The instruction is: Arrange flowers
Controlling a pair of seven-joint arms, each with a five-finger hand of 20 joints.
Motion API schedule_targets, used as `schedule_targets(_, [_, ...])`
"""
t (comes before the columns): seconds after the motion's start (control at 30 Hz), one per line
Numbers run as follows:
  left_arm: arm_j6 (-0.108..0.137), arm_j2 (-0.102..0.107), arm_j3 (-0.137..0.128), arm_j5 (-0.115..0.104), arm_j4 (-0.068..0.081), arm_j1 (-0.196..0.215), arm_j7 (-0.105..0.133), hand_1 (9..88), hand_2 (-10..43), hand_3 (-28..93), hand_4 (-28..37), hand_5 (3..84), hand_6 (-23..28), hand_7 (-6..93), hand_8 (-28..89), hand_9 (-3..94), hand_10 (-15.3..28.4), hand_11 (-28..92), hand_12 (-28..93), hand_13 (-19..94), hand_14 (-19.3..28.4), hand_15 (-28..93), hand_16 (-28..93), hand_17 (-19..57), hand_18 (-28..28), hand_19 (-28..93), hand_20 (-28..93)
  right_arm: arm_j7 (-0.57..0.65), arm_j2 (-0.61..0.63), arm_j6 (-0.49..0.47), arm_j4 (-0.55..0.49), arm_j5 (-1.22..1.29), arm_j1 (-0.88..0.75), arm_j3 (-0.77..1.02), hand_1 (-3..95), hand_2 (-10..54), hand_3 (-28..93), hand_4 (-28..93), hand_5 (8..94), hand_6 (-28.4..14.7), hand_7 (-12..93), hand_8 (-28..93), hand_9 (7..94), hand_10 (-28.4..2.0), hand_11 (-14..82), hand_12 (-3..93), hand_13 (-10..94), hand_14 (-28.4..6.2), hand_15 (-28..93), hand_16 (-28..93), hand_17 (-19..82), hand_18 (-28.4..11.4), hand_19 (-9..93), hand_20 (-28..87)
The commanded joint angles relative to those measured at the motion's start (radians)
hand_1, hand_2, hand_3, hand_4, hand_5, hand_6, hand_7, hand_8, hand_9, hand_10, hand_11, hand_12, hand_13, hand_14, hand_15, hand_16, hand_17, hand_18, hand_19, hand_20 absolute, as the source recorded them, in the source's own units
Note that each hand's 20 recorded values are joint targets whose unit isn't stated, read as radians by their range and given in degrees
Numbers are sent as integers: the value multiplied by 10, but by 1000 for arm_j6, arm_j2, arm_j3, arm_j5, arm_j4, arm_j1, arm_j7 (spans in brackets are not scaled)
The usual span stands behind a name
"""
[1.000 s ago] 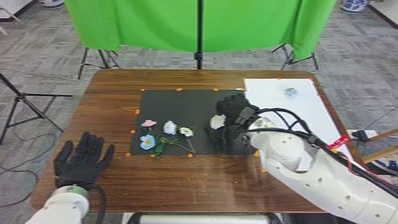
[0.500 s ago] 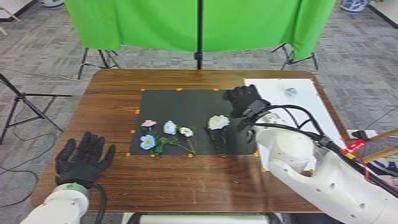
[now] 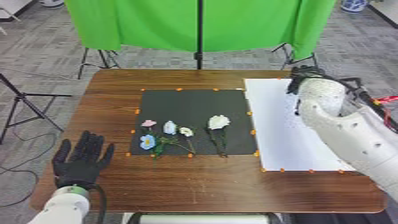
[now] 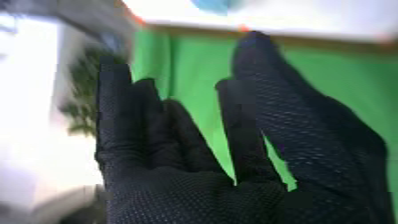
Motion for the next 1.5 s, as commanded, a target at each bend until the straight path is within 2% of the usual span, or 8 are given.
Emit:
schedule_targets(0.03, [-36,1,16,27,14,17,-5,264,128,765,-283,484,63,388,-180,453,152,414,152,330,151,583,-58,-39,156,440,223,-98,-46,70,127,52,16,36,552,-81,796,-282,356,-51,143,-107,253,-197,68,113,248,-200,334,75,247,-263,531,34])
schedule_targets(0.13, [-21,0,20,37,14,7,-17,265,129,763,-283,484,63,382,-177,453,152,412,153,329,150,580,-57,-39,156,438,224,-95,-60,94,163,59,5,34,549,-88,795,-282,336,-48,157,-115,221,-187,71,103,253,-187,333,80,267,-248,524,43])
schedule_targets(0.2, [37,-4,21,6,6,-6,-16,266,133,761,-283,484,63,379,-175,453,152,411,153,329,150,579,-56,-39,156,437,224,-138,-69,50,182,74,-8,63,548,-92,791,-282,331,-46,164,-120,220,-182,77,97,273,-179,333,81,285,-238,528,51])
schedule_targets(0.5, [86,-10,21,-2,5,-7,-26,278,161,772,-282,494,63,387,-175,463,153,420,154,339,156,593,-57,-37,157,442,229,-159,-74,-25,214,15,-59,96,553,-95,770,-283,384,-32,199,-133,264,-180,91,97,327,-155,360,100,332,-191,645,119])
schedule_targets(0.77, [75,-12,23,-6,10,-7,-34,284,169,769,-283,501,65,392,-177,474,155,431,153,346,157,600,-62,-34,159,450,230,-168,-31,190,191,-21,-106,51,642,-83,608,-283,574,-17,388,-6,648,-113,208,431,612,-41,484,392,467,-122,832,238])
schedule_targets(0.97, [28,-8,30,26,18,-6,-57,281,171,763,-283,499,65,389,-178,471,155,430,152,344,157,601,-63,-35,159,451,229,-168,8,269,105,-8,-169,56,663,-57,547,-283,623,6,487,90,718,-99,242,514,669,-52,496,404,482,-123,847,261])
schedule_targets(1.2, [-144,3,4,206,56,-5,-107,283,156,752,-283,482,66,332,-160,453,154,375,144,330,152,552,-68,-42,154,427,216,-191,80,403,-182,-70,-256,15,633,-63,602,-283,628,2,494,95,726,-105,244,517,679,-54,498,399,488,-133,854,272])
schedule_targets(1.5, [-161,3,-18,260,67,-16,-123,279,146,741,-283,471,65,258,-129,439,149,313,144,317,146,479,-60,-47,151,409,204,-376,78,404,-430,-261,-431,51,616,-70,637,-283,633,-2,484,106,729,-113,232,512,675,-57,493,397,461,-147,857,273])
